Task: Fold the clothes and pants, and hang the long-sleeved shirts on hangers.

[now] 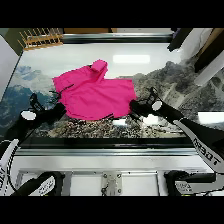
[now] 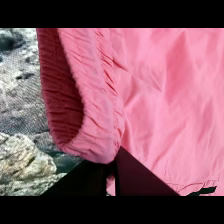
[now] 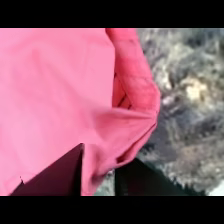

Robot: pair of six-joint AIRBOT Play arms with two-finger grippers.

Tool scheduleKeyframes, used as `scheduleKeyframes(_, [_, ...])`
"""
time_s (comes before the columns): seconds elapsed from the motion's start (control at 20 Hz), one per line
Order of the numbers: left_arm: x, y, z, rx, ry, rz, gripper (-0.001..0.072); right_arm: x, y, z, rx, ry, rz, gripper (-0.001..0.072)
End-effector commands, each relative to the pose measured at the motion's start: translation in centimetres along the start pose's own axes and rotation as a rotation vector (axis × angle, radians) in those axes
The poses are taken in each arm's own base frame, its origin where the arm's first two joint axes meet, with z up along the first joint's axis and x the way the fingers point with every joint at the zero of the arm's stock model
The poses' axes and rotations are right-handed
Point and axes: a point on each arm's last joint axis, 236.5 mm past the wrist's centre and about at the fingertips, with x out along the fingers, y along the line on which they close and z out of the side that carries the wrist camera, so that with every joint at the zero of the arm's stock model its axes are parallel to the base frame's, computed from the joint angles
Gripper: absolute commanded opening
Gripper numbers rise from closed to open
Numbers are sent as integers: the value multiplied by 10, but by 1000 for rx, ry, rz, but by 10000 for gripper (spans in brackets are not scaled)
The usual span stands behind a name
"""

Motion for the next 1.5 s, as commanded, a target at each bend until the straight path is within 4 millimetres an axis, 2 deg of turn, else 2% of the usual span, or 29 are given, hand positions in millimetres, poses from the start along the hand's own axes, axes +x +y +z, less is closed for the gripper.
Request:
scheduleKeyframes(0.0, [0, -2, 0, -5, 0, -5, 12, 0, 4, 16, -20, -74, 7, 5])
scheduleKeyframes(0.1, [-4, -10, 3, 7, 7, -19, 11, -8, 8, 26, -80, -92, 2, 4])
scheduleKeyframes(0.2, [-21, -37, 20, 48, -17, -68, 10, -35, 23, 52, -206, -133, -2, 4])
scheduleKeyframes(0.3, [-60, -84, 49, 127, -107, -153, 11, -87, 50, 94, -339, -212, -7, 3])
scheduleKeyframes(0.4, [-125, -141, 69, 219, -210, -265, 11, -165, 87, 133, -463, -321, -8, 3])
scheduleKeyframes(0.45, [-161, -167, 70, 270, -255, -319, 10, -212, 111, 142, -534, -374, 14, 4])
scheduleKeyframes(0.55, [-240, -218, 53, 386, -348, -437, 11, -306, 157, 142, -646, -501, 74, 3])
scheduleKeyframes(0.65, [-312, -256, 20, 495, -433, -558, 11, -394, 193, 125, -730, -647, 143, 3])
scheduleKeyframes(0.7, [-347, -270, 0, 549, -471, -624, 11, -435, 205, 113, -752, -723, 180, 4])
scheduleKeyframes(0.8, [-405, -286, -39, 596, -509, -751, 11, -499, 216, 88, -782, -850, 237, 4])
scheduleKeyframes(0.9, [-449, -290, -76, 601, -502, -871, 11, -540, 219, 65, -801, -931, 276, 4])
scheduleKeyframes(0.95, [-462, -288, -87, 593, -492, -911, 11, -556, 219, 56, -808, -961, 291, 4])
scheduleKeyframes(1.05, [-471, -279, -106, 545, -445, -965, 11, -577, 219, 44, -815, -1009, 315, 3])
scheduleKeyframes(1.15, [-455, -270, -112, 483, -384, -956, 11, -584, 221, 43, -807, -1030, 329, 3])
scheduleKeyframes(1.2, [-440, -265, -111, 449, -355, -938, 11, -579, 222, 47, -794, -1020, 331, 3])
scheduleKeyframes(1.25, [-421, -260, -110, 411, -316, -911, 11, -569, 222, 54, -770, -996, 332, 3])
scheduleKeyframes(1.35, [-365, -253, -103, 347, -224, -823, 11, -531, 223, 77, -734, -920, 308, 3])
scheduleKeyframes(1.45, [-296, -240, -93, 300, -134, -690, 11, -470, 218, 109, -697, -806, 252, 3])
